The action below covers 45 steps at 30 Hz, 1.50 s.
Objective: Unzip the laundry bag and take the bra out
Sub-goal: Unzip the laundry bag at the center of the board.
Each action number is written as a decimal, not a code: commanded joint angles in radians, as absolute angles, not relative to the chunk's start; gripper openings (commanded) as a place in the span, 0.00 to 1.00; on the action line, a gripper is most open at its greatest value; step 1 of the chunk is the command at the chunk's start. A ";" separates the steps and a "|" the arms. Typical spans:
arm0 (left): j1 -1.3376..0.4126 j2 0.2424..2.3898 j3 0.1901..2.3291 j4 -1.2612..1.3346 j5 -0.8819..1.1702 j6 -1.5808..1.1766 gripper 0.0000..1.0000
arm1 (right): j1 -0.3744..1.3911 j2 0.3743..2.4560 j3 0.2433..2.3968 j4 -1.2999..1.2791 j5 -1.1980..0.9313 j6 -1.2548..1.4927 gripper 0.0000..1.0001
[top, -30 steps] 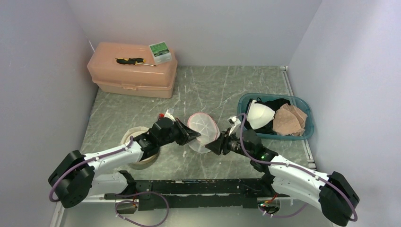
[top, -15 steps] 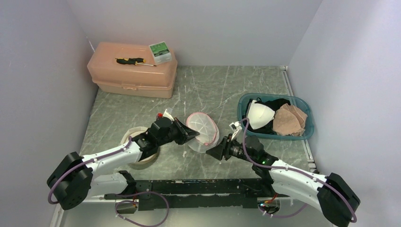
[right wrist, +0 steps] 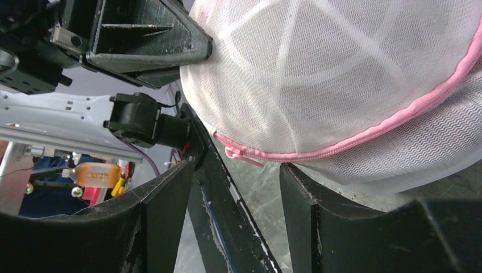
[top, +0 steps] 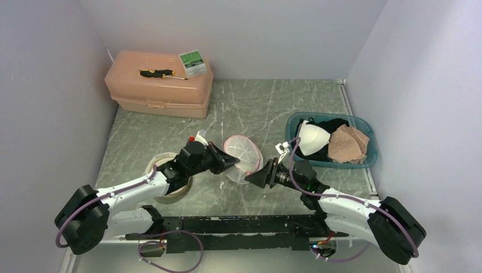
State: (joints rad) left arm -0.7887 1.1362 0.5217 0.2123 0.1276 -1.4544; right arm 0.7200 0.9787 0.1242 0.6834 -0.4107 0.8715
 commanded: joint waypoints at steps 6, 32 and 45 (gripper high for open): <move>-0.781 1.110 0.502 0.235 0.140 -1.472 0.03 | 0.675 1.048 0.112 0.917 -0.487 0.940 0.58; -0.768 1.100 0.494 0.223 0.138 -1.480 0.03 | 0.655 1.228 0.127 1.078 -0.575 0.958 0.37; -0.760 1.102 0.486 0.229 0.141 -1.483 0.03 | 0.655 1.239 0.113 1.104 -0.581 0.958 0.27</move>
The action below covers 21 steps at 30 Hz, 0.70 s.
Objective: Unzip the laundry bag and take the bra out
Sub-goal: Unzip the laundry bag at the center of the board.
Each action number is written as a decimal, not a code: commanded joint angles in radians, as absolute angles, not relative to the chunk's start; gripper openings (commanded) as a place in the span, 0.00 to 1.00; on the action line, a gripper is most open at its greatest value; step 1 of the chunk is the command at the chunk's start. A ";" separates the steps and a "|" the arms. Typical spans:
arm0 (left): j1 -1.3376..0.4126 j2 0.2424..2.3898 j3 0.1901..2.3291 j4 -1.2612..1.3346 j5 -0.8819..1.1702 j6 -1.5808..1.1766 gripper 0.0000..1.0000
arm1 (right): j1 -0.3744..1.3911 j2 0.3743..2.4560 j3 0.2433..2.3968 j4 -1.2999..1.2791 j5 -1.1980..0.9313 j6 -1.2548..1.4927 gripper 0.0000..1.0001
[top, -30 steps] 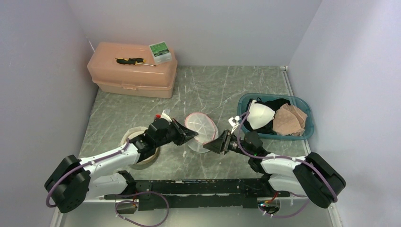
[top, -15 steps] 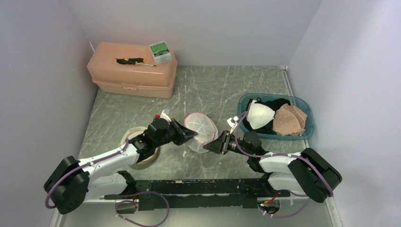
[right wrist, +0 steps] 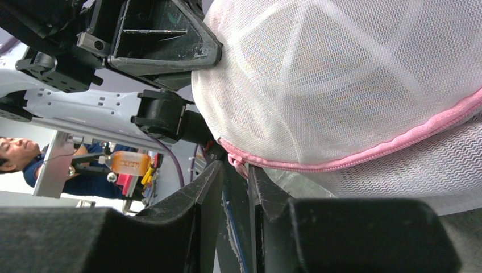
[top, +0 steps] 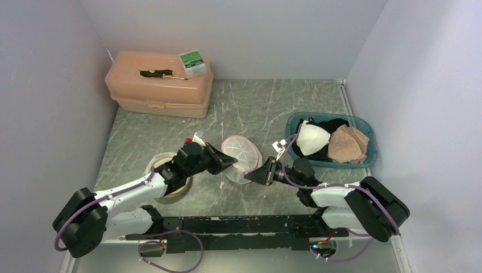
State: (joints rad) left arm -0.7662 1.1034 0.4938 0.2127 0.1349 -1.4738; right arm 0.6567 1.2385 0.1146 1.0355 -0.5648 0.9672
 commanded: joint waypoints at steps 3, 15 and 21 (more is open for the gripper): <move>-0.758 1.106 0.486 0.233 0.144 -1.485 0.03 | 0.655 1.234 0.113 1.080 -0.568 0.948 0.25; -0.759 1.108 0.480 0.241 0.149 -1.486 0.03 | 0.655 1.230 0.121 1.047 -0.557 0.936 0.15; -0.759 1.106 0.473 0.243 0.148 -1.488 0.03 | 0.655 1.205 0.116 1.027 -0.551 0.929 0.05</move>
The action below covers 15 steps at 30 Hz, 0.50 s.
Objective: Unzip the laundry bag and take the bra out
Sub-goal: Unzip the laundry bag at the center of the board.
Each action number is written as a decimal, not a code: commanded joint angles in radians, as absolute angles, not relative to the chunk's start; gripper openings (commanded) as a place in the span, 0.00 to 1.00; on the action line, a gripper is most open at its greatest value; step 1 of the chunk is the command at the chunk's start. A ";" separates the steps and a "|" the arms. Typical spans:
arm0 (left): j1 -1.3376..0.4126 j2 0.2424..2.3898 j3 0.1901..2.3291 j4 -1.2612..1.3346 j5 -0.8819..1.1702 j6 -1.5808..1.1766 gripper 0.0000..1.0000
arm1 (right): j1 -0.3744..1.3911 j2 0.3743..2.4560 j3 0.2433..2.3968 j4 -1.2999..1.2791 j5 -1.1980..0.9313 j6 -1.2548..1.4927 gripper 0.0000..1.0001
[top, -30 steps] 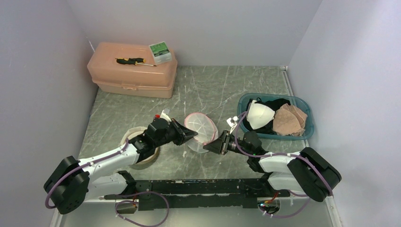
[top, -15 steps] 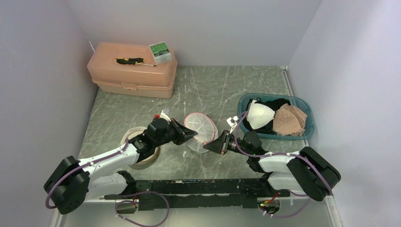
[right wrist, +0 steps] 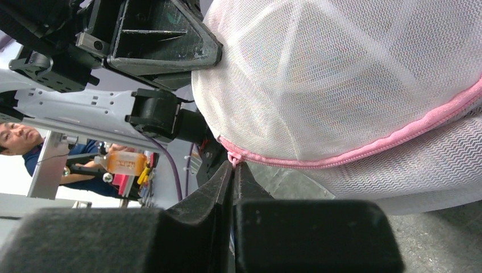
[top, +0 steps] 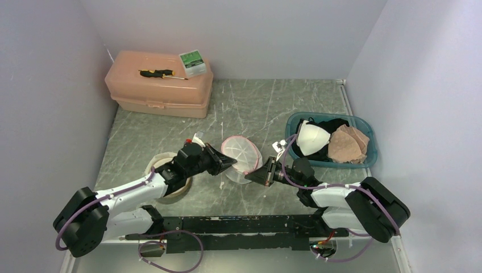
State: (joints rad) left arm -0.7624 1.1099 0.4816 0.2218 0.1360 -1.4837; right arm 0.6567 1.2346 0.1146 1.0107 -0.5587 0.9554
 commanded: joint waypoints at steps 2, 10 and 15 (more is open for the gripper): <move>-0.758 1.104 0.472 0.242 0.148 -1.489 0.03 | 0.654 1.184 0.114 0.999 -0.550 0.918 0.00; -0.758 1.091 0.472 0.223 0.139 -1.473 0.03 | 0.655 0.983 0.141 0.628 -0.445 0.791 0.00; -0.759 1.075 0.484 0.181 0.129 -1.442 0.03 | 0.656 0.866 0.207 0.279 -0.257 0.694 0.00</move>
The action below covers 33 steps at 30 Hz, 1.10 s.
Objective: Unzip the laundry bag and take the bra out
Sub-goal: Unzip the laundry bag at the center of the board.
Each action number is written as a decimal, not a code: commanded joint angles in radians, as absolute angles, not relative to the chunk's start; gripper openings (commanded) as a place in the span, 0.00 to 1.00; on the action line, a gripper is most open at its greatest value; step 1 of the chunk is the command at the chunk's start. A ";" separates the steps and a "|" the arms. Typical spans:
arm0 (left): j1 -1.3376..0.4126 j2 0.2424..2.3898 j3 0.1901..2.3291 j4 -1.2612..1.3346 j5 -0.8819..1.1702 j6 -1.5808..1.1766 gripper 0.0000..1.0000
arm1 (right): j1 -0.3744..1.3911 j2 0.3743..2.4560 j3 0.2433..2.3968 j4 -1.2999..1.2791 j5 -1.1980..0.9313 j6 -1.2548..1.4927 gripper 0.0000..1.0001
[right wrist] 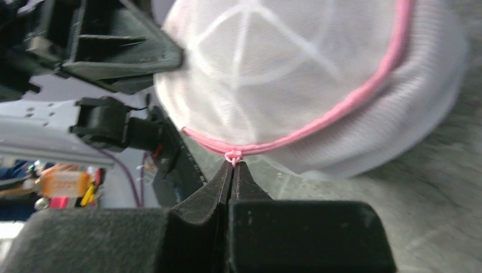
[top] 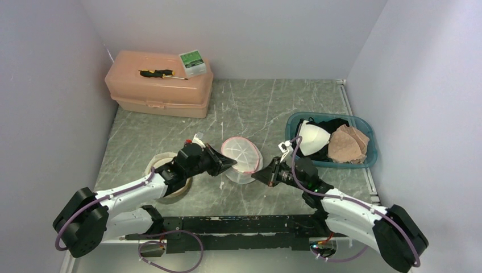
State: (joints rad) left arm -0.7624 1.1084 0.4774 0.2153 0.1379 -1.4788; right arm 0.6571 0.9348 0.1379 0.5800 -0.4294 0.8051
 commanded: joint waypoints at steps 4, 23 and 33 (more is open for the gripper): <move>-0.759 1.068 0.493 0.165 0.134 -1.413 0.03 | 0.655 0.819 0.229 0.123 -0.096 0.715 0.00; -0.570 1.378 1.020 -0.158 0.523 -0.716 0.08 | 0.936 0.631 0.428 -0.145 0.226 0.568 0.00; -0.490 1.458 0.872 -0.022 0.558 -0.850 0.69 | 1.131 0.797 0.308 0.041 0.370 0.687 0.00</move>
State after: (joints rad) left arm -0.5056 1.5402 0.9573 -0.0883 0.5728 -0.8040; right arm 1.1042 0.7609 0.3374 -0.0479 0.2893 0.6334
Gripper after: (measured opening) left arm 0.602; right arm 0.010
